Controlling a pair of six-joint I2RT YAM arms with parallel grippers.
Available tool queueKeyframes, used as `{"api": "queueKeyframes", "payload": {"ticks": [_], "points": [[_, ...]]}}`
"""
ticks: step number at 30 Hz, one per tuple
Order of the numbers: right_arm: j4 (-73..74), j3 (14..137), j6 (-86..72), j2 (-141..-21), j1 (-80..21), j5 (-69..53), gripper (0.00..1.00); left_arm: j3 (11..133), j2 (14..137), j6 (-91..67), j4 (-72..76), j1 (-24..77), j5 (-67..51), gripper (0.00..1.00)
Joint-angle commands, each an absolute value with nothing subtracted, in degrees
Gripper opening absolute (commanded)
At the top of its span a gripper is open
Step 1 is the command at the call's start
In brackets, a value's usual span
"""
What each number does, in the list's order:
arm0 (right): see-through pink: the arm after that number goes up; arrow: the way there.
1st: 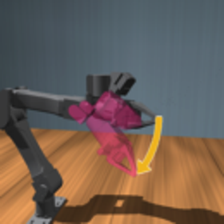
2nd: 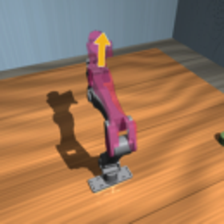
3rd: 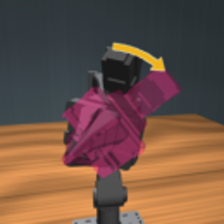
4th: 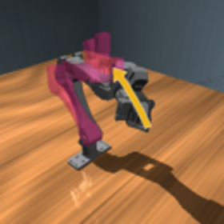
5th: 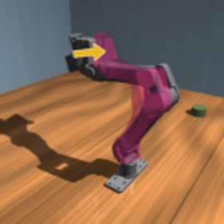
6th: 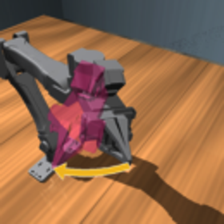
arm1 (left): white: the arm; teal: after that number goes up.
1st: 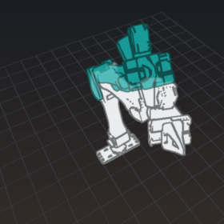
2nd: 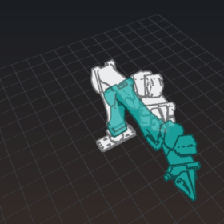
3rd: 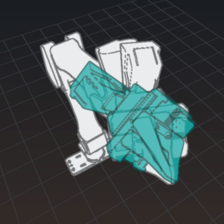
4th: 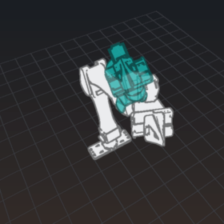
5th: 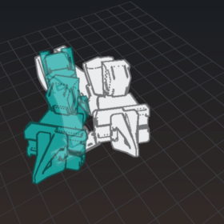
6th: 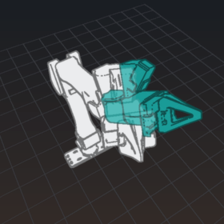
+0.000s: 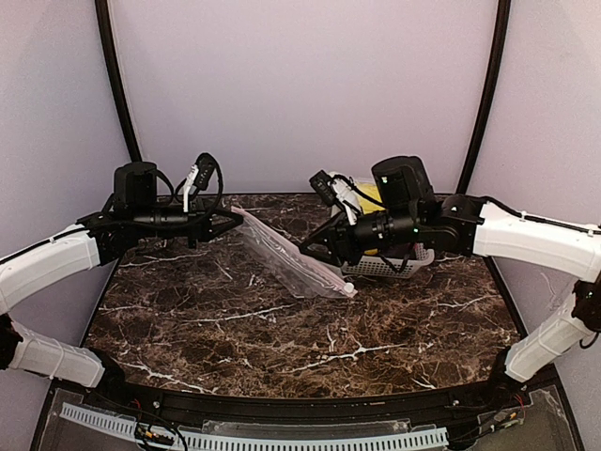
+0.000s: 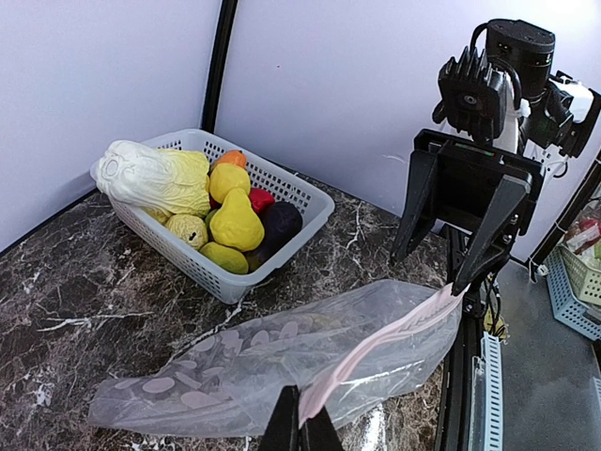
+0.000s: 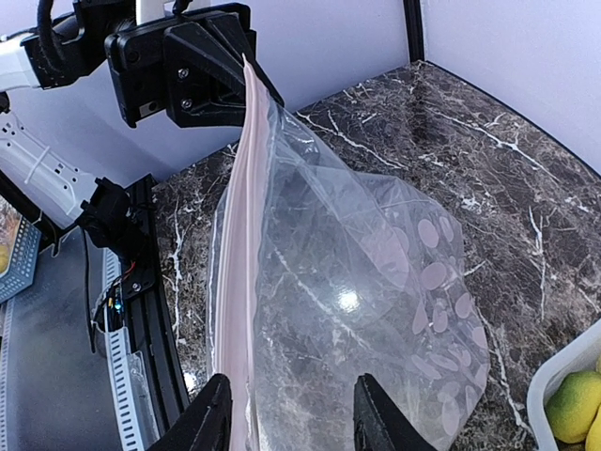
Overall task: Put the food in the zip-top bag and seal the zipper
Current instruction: Pass from the left arm to the right
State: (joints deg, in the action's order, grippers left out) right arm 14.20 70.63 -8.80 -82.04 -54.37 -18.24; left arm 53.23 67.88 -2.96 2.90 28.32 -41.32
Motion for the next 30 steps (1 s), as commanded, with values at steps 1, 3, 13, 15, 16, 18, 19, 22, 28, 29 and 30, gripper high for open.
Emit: {"api": "queueKeyframes", "payload": {"ticks": [1, 3, 13, 15, 16, 18, 19, 22, 28, 29, 30], "points": [[13.66, 72.57, -8.49, -83.15, -54.93, -19.08, 0.42, 54.44, 67.18, -2.13, 1.63, 28.65, -41.66, 0.01], [13.65, 72.66, -8.42, -83.47, -54.93, -18.99, 0.40, 54.44, 67.16, -2.11, 1.61, 28.65, -41.56, 0.01], [14.44, 73.80, -8.09, -85.53, -55.06, -18.63, 0.32, 54.32, 66.97, -2.06, 1.67, 28.70, -40.94, 0.01], [14.58, 74.11, -8.11, -86.01, -55.18, -18.62, 0.30, 54.32, 67.04, -2.16, 1.67, 28.69, -40.63, 0.01], [14.59, 74.21, -8.09, -86.33, -55.23, -18.77, 0.29, 54.32, 67.06, -2.17, 1.67, 28.73, -40.57, 0.01], [14.51, 74.55, -8.03, -86.85, -55.42, -19.07, 0.27, 54.31, 67.07, -2.19, 1.67, 28.67, -40.42, 0.01], [14.46, 74.72, -8.08, -87.10, -55.52, -19.17, 0.26, 54.27, 67.07, -2.20, 1.65, 28.66, -40.36, 0.01], [14.06, 75.18, -8.17, -87.59, -55.86, -19.58, 0.20, 54.27, 67.15, -2.26, 1.63, 28.71, -40.22, 0.01], [11.12, 75.07, -9.60, -87.25, -56.24, -20.34, 0.02, 54.35, 67.03, -2.36, 1.43, 28.74, -38.08, 0.03], [10.86, 75.06, -9.78, -86.94, -56.25, -19.70, 0.01, 54.34, 66.77, -2.37, 1.29, 28.74, -37.50, 0.11], [10.82, 75.10, -9.98, -86.70, -56.23, -18.77, 0.00, 54.37, 66.61, -2.33, 1.07, 28.74, -36.03, 0.16]]}}
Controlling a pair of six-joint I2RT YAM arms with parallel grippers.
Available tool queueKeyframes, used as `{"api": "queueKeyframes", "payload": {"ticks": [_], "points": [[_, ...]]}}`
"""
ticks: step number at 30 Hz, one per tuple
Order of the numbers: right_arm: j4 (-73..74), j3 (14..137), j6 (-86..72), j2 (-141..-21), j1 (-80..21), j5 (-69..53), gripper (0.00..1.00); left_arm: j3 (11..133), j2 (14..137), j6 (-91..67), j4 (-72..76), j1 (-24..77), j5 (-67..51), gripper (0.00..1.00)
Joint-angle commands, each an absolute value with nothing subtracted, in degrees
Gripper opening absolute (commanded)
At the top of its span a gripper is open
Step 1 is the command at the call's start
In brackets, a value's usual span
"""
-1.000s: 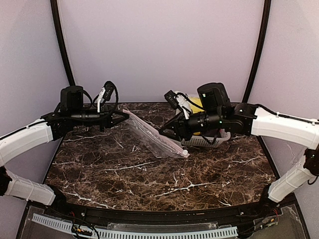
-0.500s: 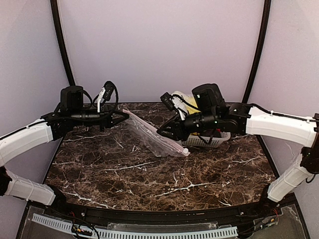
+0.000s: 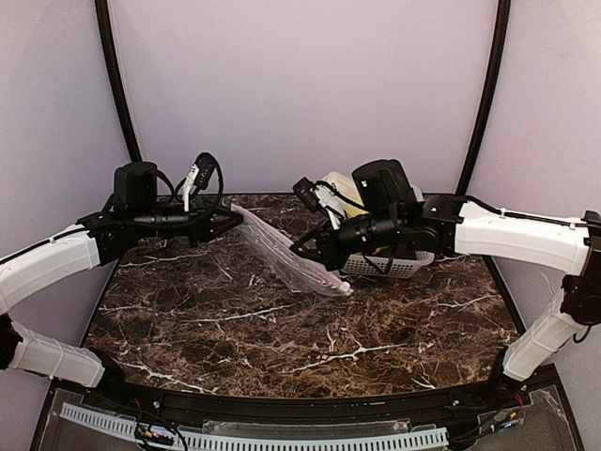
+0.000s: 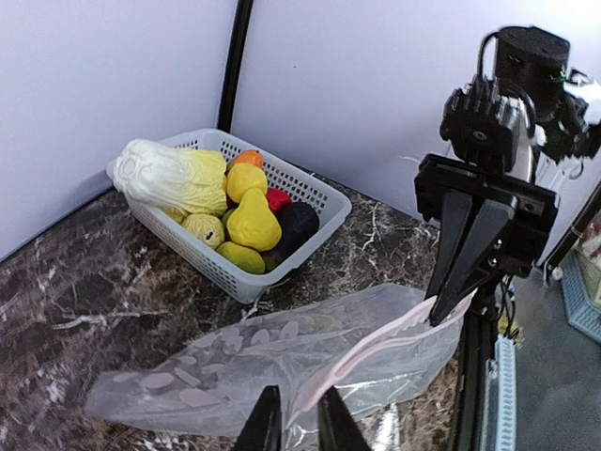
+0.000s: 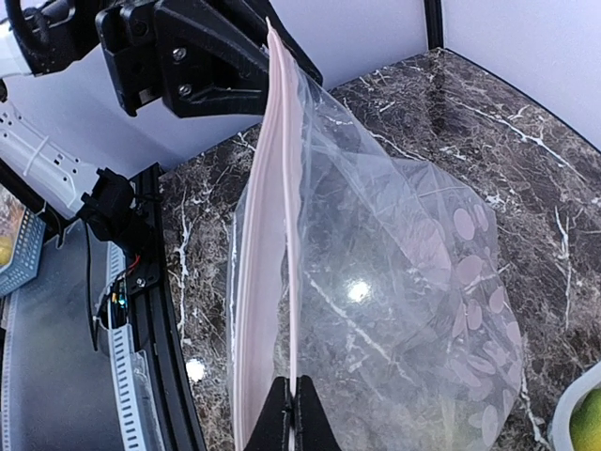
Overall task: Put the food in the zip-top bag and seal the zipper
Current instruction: Pass from the left arm to the right, then open the zipper food storage bag.
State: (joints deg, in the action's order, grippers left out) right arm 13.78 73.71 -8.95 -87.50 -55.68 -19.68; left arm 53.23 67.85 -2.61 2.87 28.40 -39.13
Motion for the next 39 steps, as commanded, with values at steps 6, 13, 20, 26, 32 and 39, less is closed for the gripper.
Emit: {"api": "queueKeyframes", "payload": {"ticks": [6, 13, 20, 26, 32, 39], "points": [[12.77, 76.29, -10.26, -85.27, -56.25, -10.52, 0.00, 54.54, 62.28, -4.06, 0.33, 28.72, -22.67, 0.59], [12.48, 76.03, -10.46, -85.39, -57.20, -3.52, 0.00, 49.90, 56.09, -24.34, 6.24, 29.01, -18.69, 0.65], [9.57, 77.33, -13.18, -88.98, -60.30, 5.49, 0.00, 45.81, 56.41, -39.45, 14.48, 36.60, -15.03, 0.61], [9.32, 79.40, -15.29, -92.58, -62.20, 9.92, 0.00, 46.42, 60.26, -44.40, 18.46, 42.49, -12.47, 0.55], [9.25, 80.82, -16.07, -95.00, -63.32, 11.64, 0.00, 45.27, 61.79, -46.76, 19.56, 44.14, -11.14, 0.54], [9.49, 82.23, -16.25, -96.61, -63.93, 12.52, 0.00, 43.53, 63.05, -48.79, 20.01, 44.21, -10.91, 0.49]]}}
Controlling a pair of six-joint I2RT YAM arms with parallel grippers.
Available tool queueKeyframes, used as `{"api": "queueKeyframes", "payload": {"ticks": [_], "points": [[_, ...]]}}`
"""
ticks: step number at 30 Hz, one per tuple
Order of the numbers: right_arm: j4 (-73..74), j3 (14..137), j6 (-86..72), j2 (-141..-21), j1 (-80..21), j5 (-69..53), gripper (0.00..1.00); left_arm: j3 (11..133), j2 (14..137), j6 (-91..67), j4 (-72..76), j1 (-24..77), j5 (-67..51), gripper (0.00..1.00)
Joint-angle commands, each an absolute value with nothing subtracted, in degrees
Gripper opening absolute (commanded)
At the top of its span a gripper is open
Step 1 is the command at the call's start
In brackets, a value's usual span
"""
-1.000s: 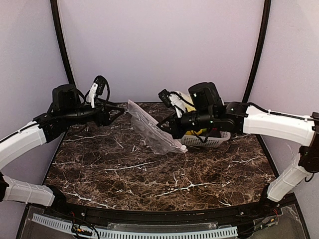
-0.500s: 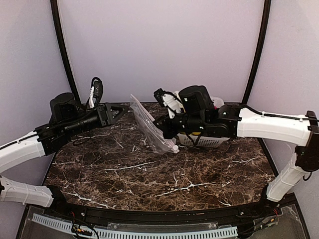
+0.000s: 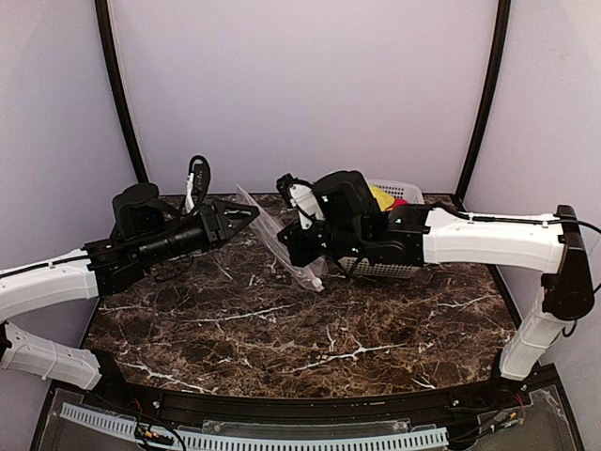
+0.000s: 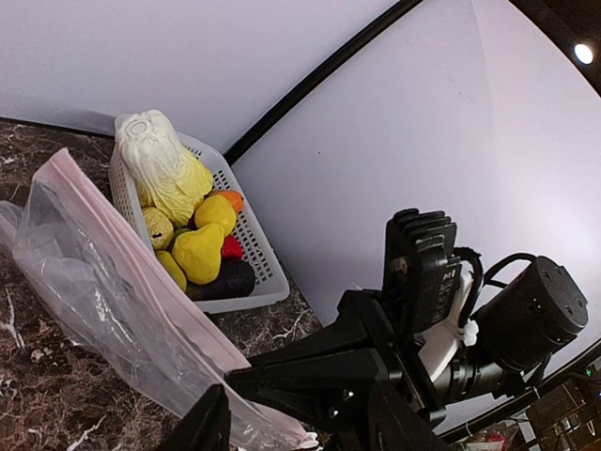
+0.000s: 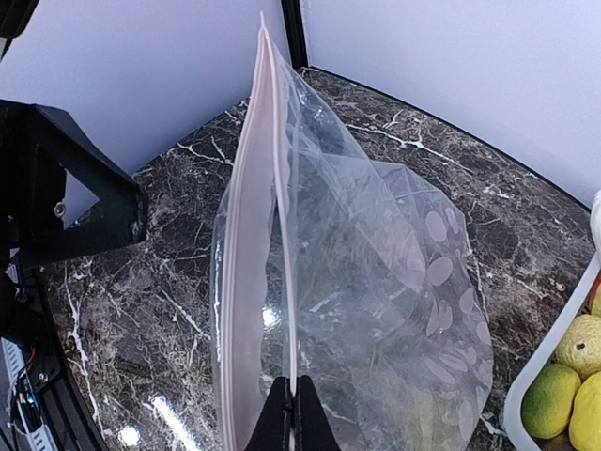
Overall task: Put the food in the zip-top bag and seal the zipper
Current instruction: Open the zipper food storage bag.
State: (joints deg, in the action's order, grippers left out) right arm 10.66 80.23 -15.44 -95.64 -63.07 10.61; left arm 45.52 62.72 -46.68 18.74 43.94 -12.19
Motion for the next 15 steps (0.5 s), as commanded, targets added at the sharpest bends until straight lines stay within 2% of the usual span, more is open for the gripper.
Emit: {"api": "queueKeyframes", "payload": {"ticks": [1, 15], "points": [[9.49, 82.34, -16.26, -96.78, -64.04, 12.61, 0.00, 42.90, 62.99, -49.13, 19.88, 44.17, -10.64, 0.48], [10.43, 83.66, -15.38, -98.90, -65.44, 14.15, 0.00, 40.18, 63.28, -49.13, 20.67, 44.20, -8.65, 0.44]]}}
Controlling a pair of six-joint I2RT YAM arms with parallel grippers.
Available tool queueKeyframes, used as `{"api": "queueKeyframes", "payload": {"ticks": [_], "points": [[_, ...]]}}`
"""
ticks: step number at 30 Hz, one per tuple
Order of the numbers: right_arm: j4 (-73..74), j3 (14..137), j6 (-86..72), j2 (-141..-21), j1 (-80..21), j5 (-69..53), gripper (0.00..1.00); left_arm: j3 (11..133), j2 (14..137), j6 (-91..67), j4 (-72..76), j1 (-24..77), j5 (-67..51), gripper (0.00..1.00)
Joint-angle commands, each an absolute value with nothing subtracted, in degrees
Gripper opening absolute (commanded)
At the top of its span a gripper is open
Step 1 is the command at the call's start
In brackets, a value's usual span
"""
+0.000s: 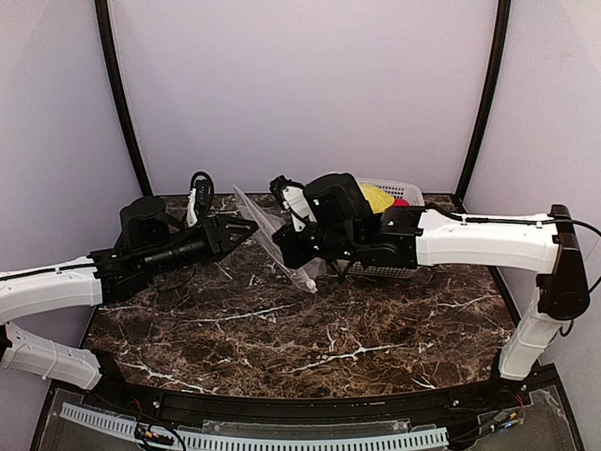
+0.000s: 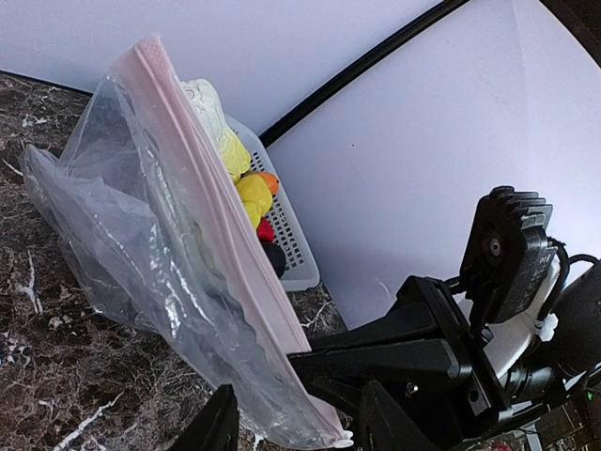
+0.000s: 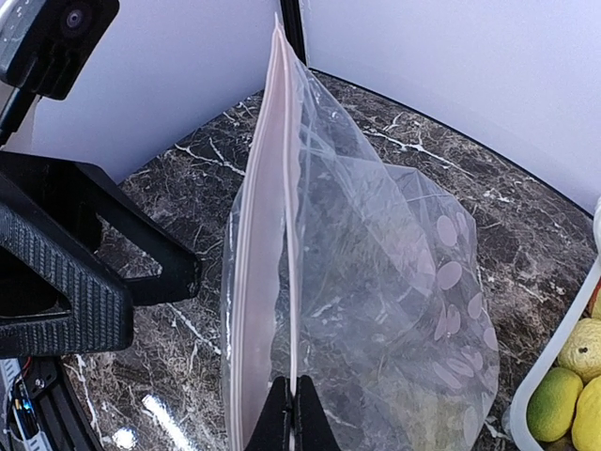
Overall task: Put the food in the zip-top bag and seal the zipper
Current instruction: Open the zipper food storage bag.
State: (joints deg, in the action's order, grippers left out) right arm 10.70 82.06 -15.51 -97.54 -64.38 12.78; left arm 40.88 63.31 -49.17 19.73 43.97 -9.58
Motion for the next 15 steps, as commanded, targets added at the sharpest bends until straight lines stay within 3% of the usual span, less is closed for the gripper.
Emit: {"api": "queueKeyframes", "payload": {"ticks": [1, 15], "points": [[10.46, 83.75, -15.38, -99.01, -65.58, 14.14, 0.00, 40.24, 63.32, -48.82, 19.71, 44.16, -8.32, 0.43], [10.29, 83.94, -14.40, -99.55, -67.16, 14.27, 0.00, 39.90, 64.69, -48.17, 15.99, 44.08, -4.72, 0.42]]}}
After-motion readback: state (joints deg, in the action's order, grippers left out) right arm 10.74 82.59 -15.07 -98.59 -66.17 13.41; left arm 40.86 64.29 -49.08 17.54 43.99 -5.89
